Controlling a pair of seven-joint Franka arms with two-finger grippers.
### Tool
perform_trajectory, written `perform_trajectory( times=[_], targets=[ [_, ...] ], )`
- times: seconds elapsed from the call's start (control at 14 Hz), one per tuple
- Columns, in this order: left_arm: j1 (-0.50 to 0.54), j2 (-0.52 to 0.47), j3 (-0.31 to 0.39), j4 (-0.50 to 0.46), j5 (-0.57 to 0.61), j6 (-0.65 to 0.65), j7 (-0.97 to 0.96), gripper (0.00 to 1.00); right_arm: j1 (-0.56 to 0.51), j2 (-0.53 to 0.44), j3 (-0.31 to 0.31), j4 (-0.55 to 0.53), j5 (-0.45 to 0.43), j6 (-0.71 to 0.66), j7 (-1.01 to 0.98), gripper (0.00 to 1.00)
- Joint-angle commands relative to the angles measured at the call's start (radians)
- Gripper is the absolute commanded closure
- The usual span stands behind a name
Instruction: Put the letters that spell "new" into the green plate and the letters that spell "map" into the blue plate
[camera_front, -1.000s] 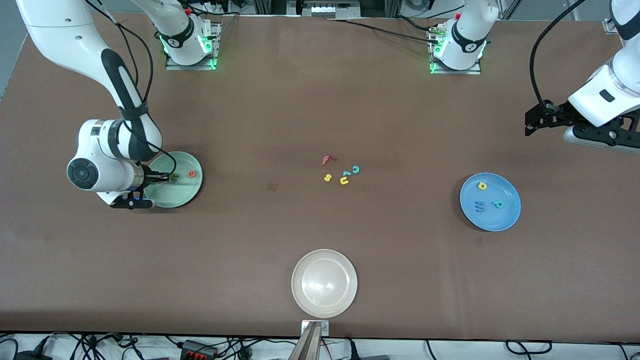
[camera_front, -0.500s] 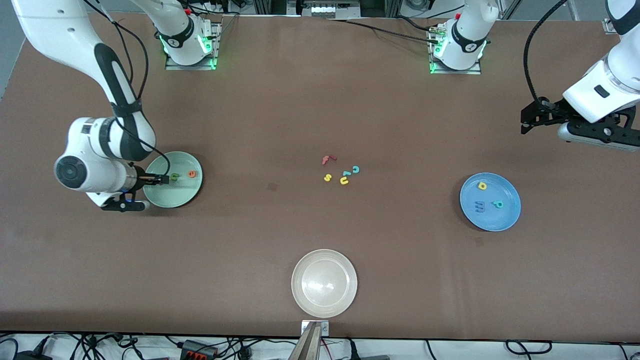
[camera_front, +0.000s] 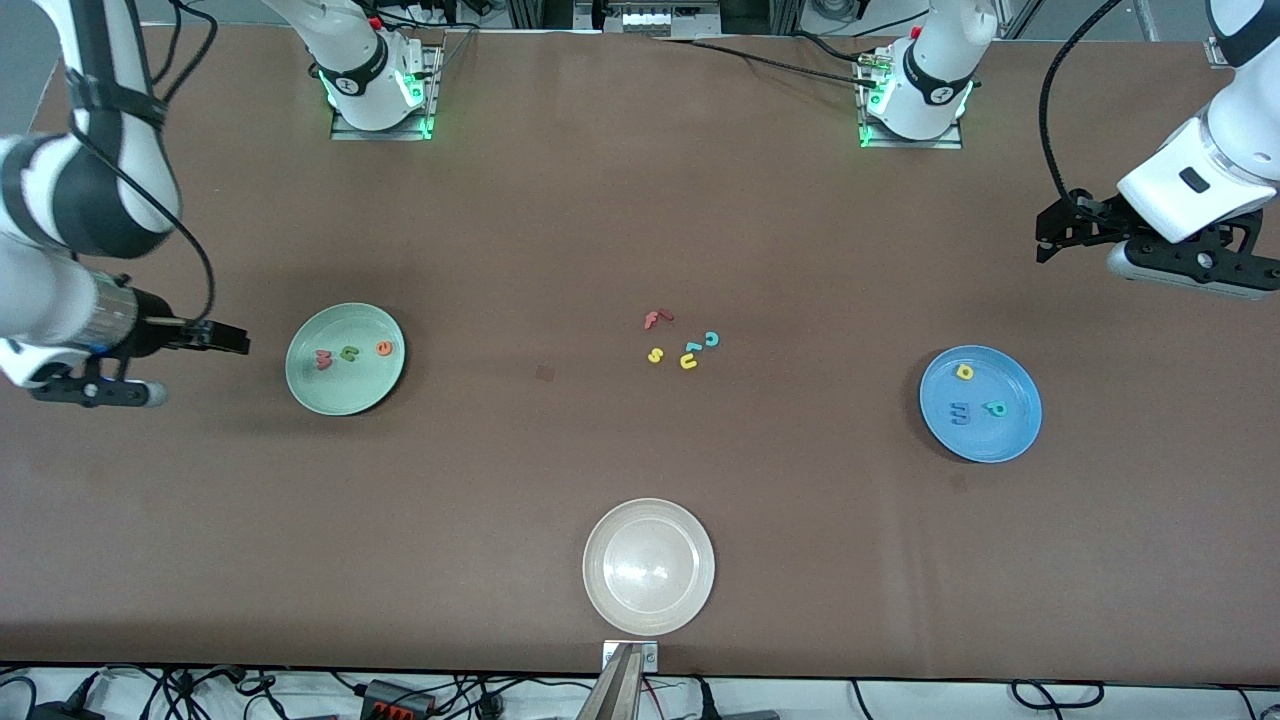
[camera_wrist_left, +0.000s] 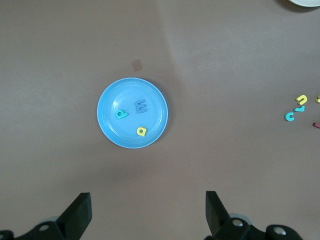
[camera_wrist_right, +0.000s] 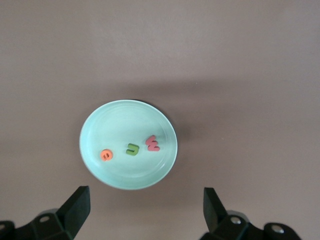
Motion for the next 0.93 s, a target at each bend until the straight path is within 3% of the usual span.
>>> perform_trajectory(
  times=[0.0,0.21,0.5,0.71,0.86],
  targets=[
    [0.000,-0.011,-0.004,0.008,-0.009,-0.021,0.011,0.00,-0.022,0.021,-0.002,0.145,0.008,-0.100,0.002,0.00],
    [0.000,-0.011,-0.005,0.008,-0.009,-0.024,0.011,0.00,-0.018,-0.022,-0.006,0.219,0.005,-0.152,0.000,0.00],
    [0.000,-0.011,-0.005,0.008,-0.009,-0.025,0.011,0.00,-0.036,-0.137,-0.022,0.176,0.010,-0.155,-0.004,0.00],
    [0.000,-0.011,-0.011,0.009,-0.006,-0.047,0.013,0.00,-0.142,-0.159,0.072,0.156,0.007,-0.155,-0.040,0.00],
    [0.000,-0.011,-0.011,0.009,-0.003,-0.044,0.013,0.00,-0.117,-0.159,0.069,0.152,-0.010,-0.166,-0.034,0.00]
  ],
)
